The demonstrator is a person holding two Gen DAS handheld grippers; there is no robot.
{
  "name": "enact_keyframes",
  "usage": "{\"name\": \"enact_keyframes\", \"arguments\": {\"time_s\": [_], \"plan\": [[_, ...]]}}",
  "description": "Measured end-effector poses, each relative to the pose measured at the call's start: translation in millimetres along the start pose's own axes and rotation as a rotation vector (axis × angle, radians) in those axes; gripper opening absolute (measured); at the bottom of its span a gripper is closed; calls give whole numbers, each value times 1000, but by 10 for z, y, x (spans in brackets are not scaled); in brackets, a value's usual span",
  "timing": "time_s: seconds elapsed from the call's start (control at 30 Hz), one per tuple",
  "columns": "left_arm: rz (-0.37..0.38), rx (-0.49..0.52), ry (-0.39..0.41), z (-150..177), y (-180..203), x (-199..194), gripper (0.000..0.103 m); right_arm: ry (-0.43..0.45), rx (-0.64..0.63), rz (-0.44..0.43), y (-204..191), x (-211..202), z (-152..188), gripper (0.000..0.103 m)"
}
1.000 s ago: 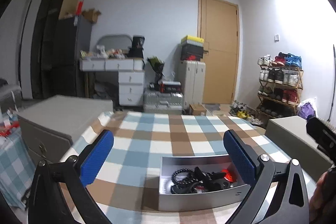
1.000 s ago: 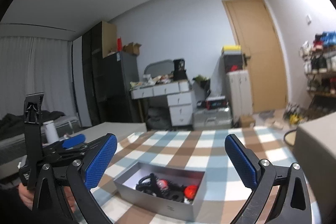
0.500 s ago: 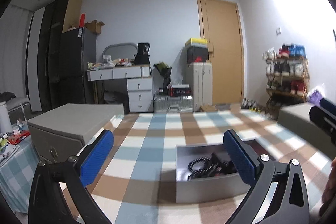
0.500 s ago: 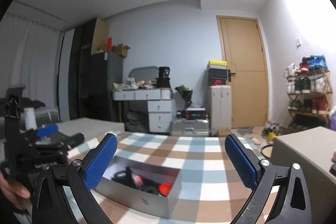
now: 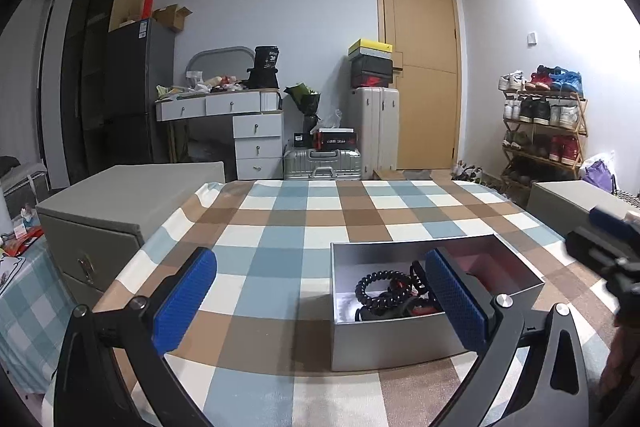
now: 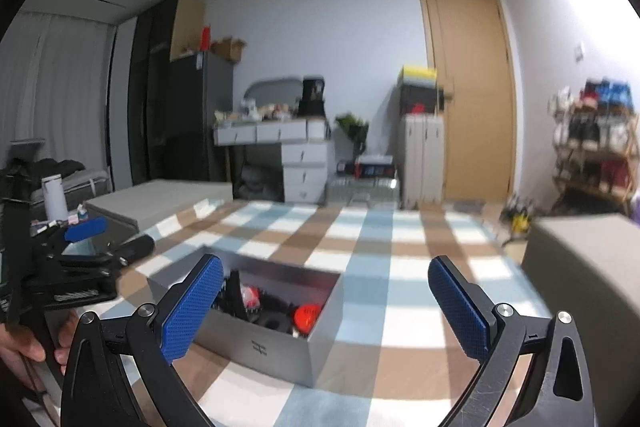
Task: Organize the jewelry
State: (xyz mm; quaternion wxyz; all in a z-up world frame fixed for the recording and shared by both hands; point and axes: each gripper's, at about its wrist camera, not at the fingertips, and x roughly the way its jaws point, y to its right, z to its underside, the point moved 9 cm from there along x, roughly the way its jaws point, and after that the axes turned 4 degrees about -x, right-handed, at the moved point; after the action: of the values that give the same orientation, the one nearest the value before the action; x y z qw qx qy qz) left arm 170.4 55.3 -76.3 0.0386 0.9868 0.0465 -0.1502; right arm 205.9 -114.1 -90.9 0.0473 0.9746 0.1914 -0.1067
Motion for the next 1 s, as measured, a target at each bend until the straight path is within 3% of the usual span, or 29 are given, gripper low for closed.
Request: {"name": "enact_keyframes", "arguments": {"time_s": [0.07,0.2,1.0], "plan": [[1,1,-1,11,-4,-4,102,-33,-10,6,-6,49,41,103],[1,0,0,8,-8,-25,102,-2,-43,-14,-96,-47,22,103],[0,0,-1,6,-14,-12,102,-12,-38,-4,-66,-29,6,103]]}}
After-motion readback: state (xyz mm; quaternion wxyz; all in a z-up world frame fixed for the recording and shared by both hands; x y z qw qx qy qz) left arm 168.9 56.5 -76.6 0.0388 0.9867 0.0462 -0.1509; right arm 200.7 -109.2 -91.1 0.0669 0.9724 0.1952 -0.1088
